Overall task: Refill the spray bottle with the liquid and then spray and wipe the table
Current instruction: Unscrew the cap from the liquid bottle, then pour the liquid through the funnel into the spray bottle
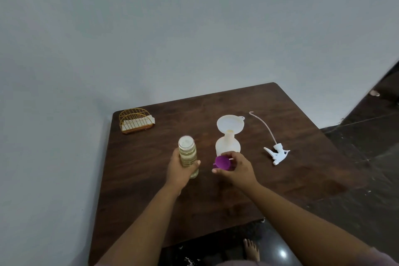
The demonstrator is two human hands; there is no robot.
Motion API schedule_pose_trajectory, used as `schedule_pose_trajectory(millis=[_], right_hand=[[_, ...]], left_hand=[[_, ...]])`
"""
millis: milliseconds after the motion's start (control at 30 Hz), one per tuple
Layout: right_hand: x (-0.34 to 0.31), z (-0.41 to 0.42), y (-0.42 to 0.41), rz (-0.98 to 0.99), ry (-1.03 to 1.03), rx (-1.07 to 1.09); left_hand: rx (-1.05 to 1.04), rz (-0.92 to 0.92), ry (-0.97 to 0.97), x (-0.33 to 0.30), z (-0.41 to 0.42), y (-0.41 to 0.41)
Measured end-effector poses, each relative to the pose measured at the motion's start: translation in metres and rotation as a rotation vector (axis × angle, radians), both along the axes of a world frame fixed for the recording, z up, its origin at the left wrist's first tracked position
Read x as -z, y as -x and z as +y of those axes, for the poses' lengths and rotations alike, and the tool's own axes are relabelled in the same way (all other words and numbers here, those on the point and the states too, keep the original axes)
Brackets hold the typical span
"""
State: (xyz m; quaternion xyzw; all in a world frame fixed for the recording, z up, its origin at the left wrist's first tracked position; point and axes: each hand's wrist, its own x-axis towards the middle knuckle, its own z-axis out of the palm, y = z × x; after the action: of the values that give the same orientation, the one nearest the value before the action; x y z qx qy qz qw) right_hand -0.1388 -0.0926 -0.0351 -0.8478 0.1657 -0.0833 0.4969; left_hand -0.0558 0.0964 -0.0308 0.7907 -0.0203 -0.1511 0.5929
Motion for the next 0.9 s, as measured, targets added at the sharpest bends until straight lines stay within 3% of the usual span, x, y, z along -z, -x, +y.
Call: schedule_pose_trajectory(millis=[267,567,900], right_hand=[[0.047,-0.074,0.036,0.148,0.261,0.432],[0.062,-0.099,0.046,0.332,0.242,0.420],[0.033,-0.063,0.049,0.183,0.387,0.483]], left_hand=[[0.018,-0.034,-0.038,0.003,-0.001,-0.001],[-0.073,-0.076,-0.039,0.007,-0.008,0.004],[-0.023,-0.131,-0.069,0.000,-0.008,0.011]])
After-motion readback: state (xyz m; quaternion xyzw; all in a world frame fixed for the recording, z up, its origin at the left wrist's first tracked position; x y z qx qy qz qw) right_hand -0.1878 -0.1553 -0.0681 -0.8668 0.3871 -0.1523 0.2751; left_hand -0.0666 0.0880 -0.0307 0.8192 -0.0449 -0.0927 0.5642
